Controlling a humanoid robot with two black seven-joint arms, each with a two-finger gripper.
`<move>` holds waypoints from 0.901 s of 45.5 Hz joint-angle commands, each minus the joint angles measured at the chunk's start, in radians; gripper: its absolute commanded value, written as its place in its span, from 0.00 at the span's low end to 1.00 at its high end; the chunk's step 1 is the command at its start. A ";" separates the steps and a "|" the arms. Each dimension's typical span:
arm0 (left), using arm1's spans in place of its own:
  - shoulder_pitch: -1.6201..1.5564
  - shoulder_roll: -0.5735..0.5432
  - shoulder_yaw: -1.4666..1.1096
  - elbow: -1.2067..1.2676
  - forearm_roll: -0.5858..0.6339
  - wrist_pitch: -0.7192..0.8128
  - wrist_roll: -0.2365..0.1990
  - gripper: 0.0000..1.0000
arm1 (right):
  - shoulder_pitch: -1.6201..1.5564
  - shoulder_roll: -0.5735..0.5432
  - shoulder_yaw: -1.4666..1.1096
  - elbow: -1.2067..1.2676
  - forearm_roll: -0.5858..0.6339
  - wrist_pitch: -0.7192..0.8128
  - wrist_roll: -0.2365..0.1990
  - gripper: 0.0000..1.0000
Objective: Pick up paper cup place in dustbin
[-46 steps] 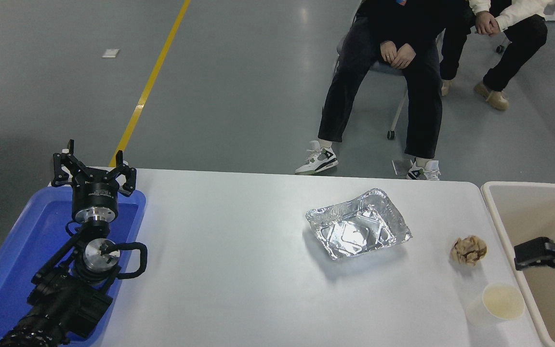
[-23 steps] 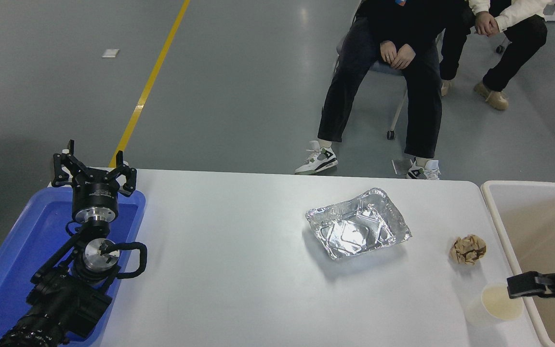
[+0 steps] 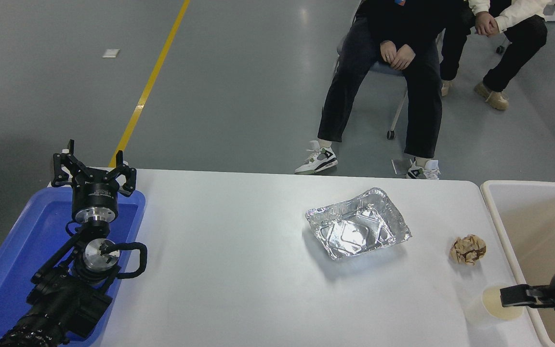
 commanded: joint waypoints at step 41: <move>0.000 0.000 -0.001 0.000 0.000 0.000 0.000 0.99 | -0.119 0.070 0.013 -0.105 -0.033 -0.085 0.071 0.00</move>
